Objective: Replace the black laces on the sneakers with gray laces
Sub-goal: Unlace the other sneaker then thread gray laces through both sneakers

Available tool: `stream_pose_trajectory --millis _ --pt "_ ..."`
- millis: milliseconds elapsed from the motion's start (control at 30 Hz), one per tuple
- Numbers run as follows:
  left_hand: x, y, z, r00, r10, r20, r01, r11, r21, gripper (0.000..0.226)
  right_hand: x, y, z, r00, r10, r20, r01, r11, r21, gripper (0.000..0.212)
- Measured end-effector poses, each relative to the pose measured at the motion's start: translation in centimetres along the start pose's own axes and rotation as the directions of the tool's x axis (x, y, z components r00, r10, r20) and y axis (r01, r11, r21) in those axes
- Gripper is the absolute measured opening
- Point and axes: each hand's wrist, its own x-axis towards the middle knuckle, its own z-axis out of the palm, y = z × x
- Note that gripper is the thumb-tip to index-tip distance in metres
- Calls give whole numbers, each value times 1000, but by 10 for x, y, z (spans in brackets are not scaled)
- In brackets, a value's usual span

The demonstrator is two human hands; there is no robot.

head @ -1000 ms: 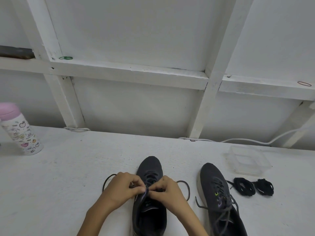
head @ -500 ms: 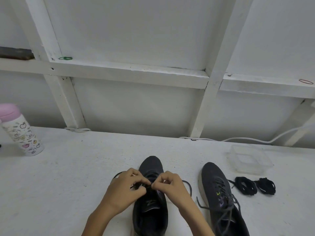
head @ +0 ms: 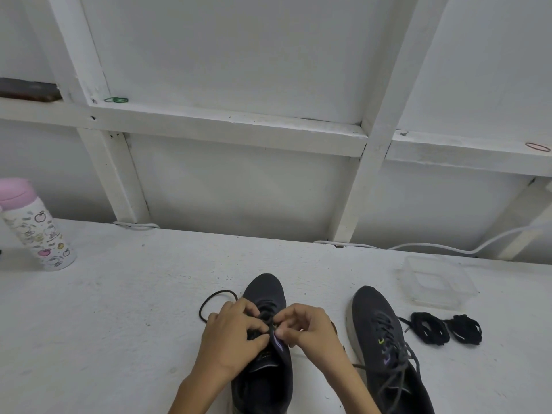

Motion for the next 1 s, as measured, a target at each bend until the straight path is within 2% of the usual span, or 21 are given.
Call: stream_pose_trajectory --millis 100,233,367,500,600,700,867,1000 --pt "0 -1 0 1000 -14 -9 14 1000 0 17 -1 0 3 1000 -20 0 20 999 25 13" --pt "-1 0 4 998 2 -58 -2 1000 11 14 -5 -3 2 996 -18 86 21 999 -38 30" --pt "0 -4 9 989 2 -150 -4 1000 -12 13 -6 -4 -1 994 6 107 2 997 -71 28" --pt "-1 -8 15 965 -99 -243 45 975 -216 18 -6 -8 -1 995 7 101 8 989 -146 28" --pt "-3 -8 17 968 -131 -214 41 924 -381 26 -4 -10 6 998 -41 47 53 954 -294 18" --pt "-5 -9 14 970 -150 -193 48 890 -453 21 -2 -6 17 994 -95 -58 65 919 -389 10" --pt "-9 -10 10 973 -139 -184 28 863 -504 19 -4 -1 26 983 -59 -174 12 966 -259 7" --pt "-9 -9 5 972 -145 -183 21 834 -552 16 -8 1 27 977 -1 -215 -2 1000 -14 7"
